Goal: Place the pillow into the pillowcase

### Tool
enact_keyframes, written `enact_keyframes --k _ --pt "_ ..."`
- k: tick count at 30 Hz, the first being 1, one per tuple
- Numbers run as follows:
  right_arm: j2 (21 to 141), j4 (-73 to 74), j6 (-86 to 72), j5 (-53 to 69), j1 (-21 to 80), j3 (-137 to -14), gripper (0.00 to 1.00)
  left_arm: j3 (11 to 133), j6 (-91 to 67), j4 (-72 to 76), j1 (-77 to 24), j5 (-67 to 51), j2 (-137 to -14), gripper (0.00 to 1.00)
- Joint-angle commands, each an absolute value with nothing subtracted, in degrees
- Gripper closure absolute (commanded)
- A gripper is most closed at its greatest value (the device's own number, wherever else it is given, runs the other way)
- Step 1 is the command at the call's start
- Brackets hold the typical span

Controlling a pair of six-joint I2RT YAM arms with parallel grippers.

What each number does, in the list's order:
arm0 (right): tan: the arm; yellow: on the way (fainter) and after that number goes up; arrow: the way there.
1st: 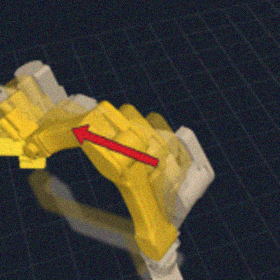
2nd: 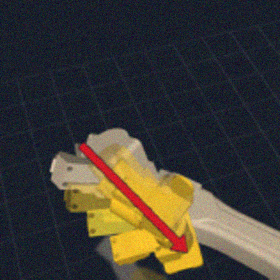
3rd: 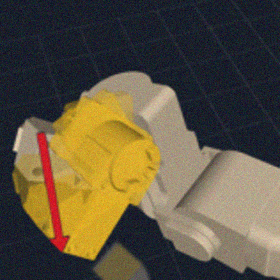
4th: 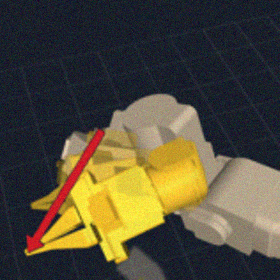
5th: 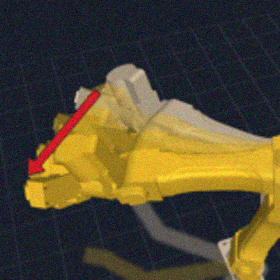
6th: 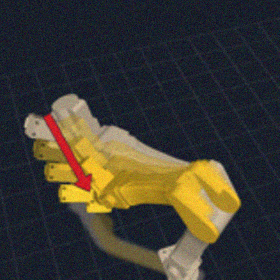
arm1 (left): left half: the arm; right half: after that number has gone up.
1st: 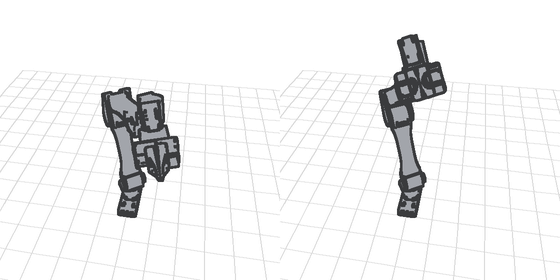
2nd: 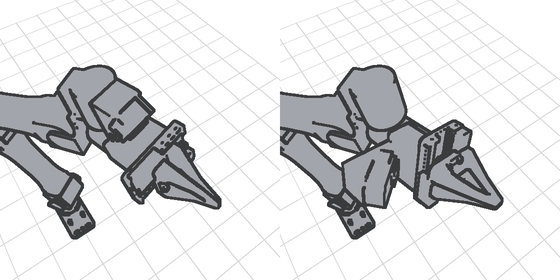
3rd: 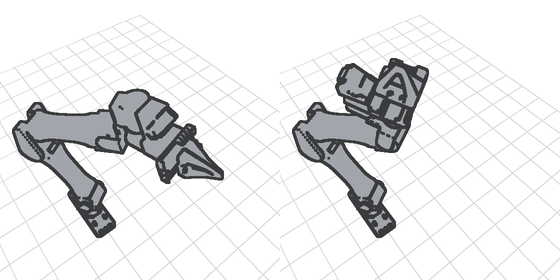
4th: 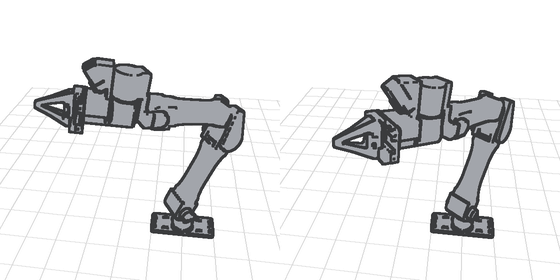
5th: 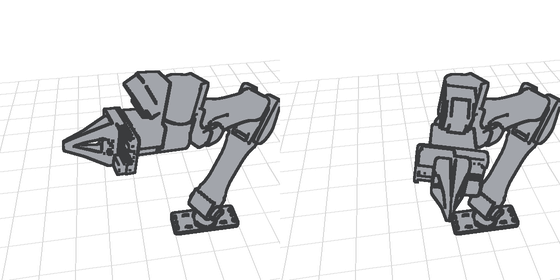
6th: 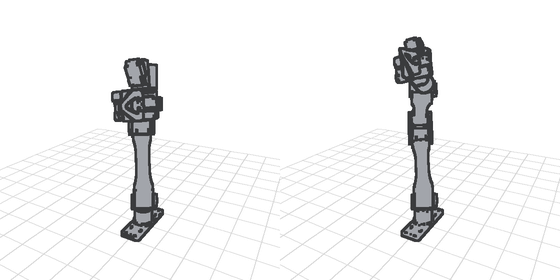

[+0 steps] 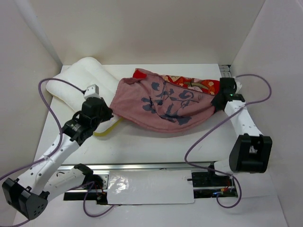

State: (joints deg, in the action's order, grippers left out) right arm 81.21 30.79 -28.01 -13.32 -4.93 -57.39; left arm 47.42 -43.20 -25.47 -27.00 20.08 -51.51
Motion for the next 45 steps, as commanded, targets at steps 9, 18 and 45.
enact_keyframes --k 9,18,45 --pt "76.1 44.4 -21.7 -21.8 -10.8 -102.7 1.00 84.7 -33.5 -22.8 -16.7 19.3 -67.1 1.00" --pt "77.6 43.4 -18.4 -20.0 -13.4 -111.4 1.00 89.5 -30.0 -19.4 -9.3 10.7 -68.4 1.00" --pt "90.7 14.2 -13.8 -1.8 -26.3 -126.4 1.00 111.5 -32.6 -1.1 -7.1 -18.3 -88.7 1.00"
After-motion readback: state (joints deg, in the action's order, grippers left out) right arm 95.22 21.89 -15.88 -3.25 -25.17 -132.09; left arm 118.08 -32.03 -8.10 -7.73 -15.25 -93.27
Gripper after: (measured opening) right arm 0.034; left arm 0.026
